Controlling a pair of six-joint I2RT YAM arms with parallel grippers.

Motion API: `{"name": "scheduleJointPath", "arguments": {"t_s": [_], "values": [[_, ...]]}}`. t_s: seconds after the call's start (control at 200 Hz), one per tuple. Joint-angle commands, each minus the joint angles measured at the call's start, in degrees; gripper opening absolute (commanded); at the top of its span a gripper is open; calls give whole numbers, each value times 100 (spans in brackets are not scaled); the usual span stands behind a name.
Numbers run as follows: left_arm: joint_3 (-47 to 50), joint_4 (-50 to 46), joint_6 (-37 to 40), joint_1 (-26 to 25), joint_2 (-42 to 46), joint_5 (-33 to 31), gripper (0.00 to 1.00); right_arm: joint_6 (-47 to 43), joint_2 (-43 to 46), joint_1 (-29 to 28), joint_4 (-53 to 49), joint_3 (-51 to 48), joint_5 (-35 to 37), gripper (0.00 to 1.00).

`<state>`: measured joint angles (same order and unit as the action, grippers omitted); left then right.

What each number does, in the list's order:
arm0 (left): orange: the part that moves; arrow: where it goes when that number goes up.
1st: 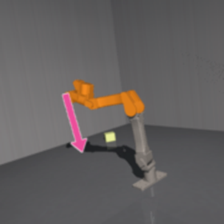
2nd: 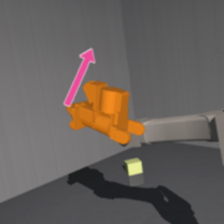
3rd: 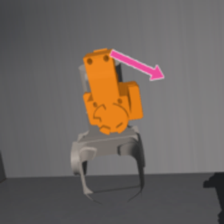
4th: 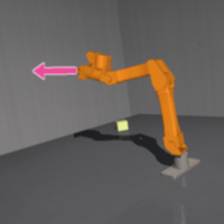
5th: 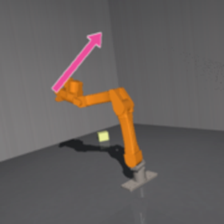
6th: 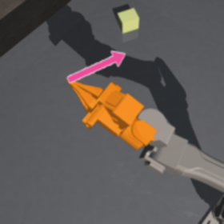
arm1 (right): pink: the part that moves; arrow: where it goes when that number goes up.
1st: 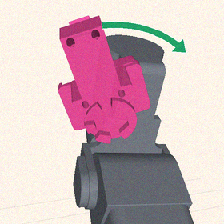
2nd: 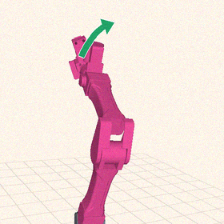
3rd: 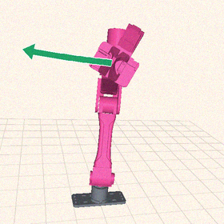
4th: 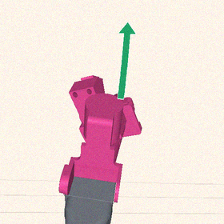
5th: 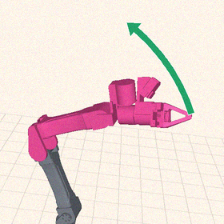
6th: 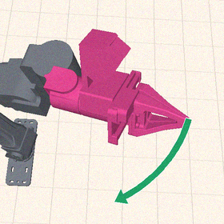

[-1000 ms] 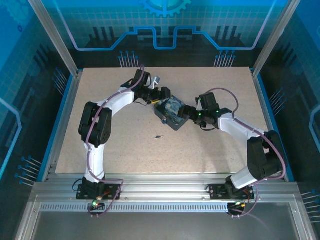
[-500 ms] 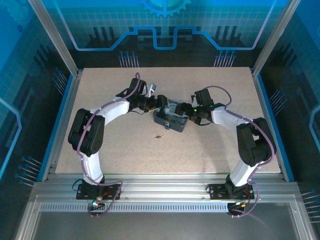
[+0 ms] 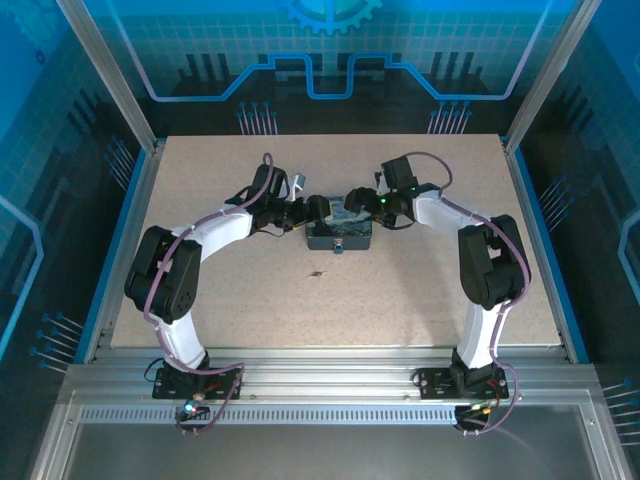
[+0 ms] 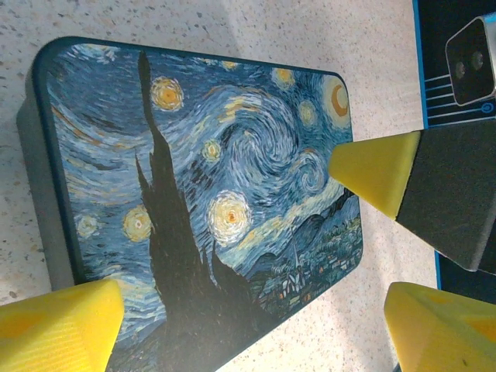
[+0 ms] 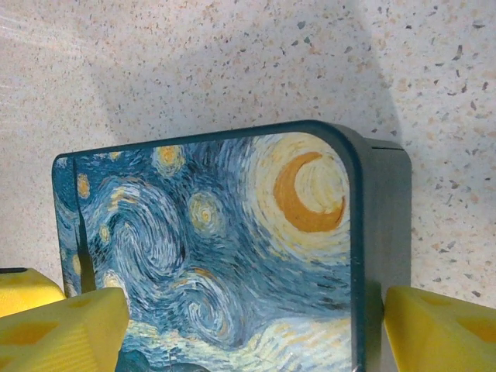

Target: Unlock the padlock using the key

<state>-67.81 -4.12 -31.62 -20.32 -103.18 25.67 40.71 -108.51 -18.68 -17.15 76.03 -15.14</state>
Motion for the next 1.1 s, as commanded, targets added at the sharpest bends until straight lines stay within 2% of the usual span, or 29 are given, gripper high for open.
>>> {"name": "scheduleJointPath", "arguments": {"t_s": [0.0, 0.36, 0.64, 0.786, 0.961, 1.096], "values": [[105, -124, -95, -60, 150, -374, 89, -134, -105, -70, -182, 212, -256, 88], [334, -157, -169, -25, 718, -670, 89, -336, 213, 166, -474, 98, 81, 94], [621, -643, -106, -7, 1515, -829, 89, -705, 1210, 106, -904, -264, 590, 91], [1152, -968, -167, -7, 2169, -1064, 88, -992, 1759, -273, -1186, -536, 845, 81], [2072, -1326, -377, -7, 3209, -1314, 87, -1118, 2062, -1068, -1362, -900, 1132, 63], [2650, -1828, -537, -7, 4114, -1492, 87, -1125, 1948, -1680, -1428, -1005, 1465, 57]]}}
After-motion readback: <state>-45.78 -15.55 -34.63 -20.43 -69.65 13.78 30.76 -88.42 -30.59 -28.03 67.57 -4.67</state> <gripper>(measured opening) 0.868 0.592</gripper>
